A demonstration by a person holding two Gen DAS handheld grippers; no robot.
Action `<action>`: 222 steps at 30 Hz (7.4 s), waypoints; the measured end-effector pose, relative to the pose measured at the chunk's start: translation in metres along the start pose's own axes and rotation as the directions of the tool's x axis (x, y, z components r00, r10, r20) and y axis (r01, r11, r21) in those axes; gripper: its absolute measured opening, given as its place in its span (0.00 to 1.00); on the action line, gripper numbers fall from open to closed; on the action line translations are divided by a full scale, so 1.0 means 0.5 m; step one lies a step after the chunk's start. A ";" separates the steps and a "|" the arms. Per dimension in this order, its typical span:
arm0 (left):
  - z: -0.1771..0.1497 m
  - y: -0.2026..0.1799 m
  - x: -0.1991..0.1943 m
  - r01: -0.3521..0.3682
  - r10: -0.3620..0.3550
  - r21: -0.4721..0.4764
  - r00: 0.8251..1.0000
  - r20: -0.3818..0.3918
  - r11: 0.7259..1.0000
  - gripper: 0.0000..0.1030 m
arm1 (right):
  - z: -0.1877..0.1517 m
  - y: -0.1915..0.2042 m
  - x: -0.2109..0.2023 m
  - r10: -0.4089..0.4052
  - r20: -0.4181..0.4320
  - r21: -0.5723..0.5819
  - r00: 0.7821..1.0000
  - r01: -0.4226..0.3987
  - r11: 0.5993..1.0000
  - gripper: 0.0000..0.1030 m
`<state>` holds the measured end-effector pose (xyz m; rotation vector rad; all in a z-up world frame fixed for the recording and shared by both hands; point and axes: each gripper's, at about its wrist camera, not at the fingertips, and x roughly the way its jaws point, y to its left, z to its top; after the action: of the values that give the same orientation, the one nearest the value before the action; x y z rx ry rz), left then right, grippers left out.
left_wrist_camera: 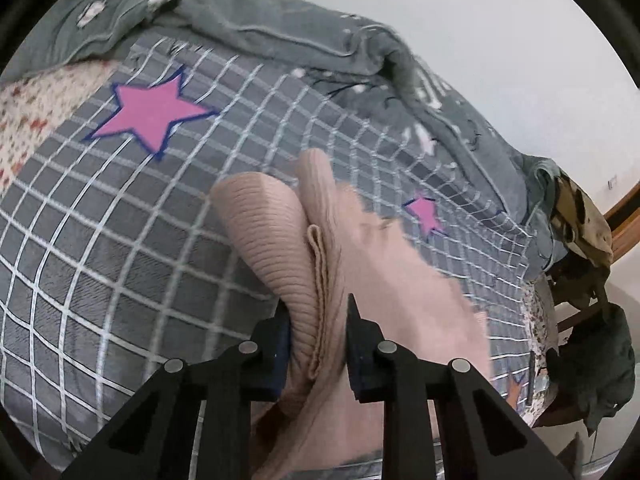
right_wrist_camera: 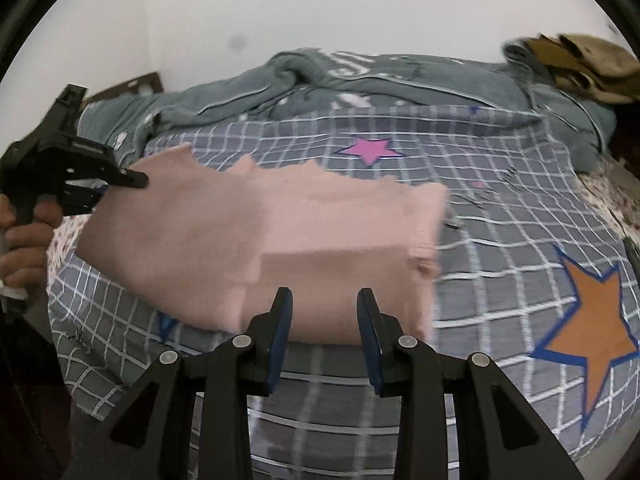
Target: Fold small clothes
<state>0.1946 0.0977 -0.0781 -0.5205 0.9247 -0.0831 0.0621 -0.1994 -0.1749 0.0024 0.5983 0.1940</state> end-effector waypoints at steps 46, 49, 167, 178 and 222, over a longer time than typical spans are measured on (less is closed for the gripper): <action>-0.066 -0.098 0.063 0.077 -0.075 0.205 0.997 -0.017 0.976 0.69 | 0.065 -0.092 0.025 0.178 0.175 0.102 0.968 -0.198 0.975 0.08; -0.075 -0.096 0.091 0.104 -0.097 0.196 0.994 -0.048 0.975 0.69 | 0.038 -0.127 0.049 0.118 0.114 0.170 0.986 -0.136 0.976 0.08; 0.010 -0.140 0.164 0.140 -0.143 0.297 0.990 -0.010 0.944 0.36 | 0.181 -0.103 0.219 0.339 0.053 0.275 0.939 -0.340 0.899 0.26; 0.101 -0.054 0.211 0.017 -0.018 0.288 1.000 0.003 0.958 0.40 | 0.248 0.008 0.359 0.358 0.011 0.208 0.934 -0.352 0.912 0.27; 0.121 -0.051 0.257 -0.080 0.060 0.222 0.994 0.093 0.972 0.66 | 0.294 -0.004 0.445 0.213 -0.041 0.015 0.976 -0.213 0.977 0.29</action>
<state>0.3239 0.0623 -0.1317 -0.2784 0.8366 -0.0998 0.3250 -0.1531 -0.1780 0.0735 0.6414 0.4000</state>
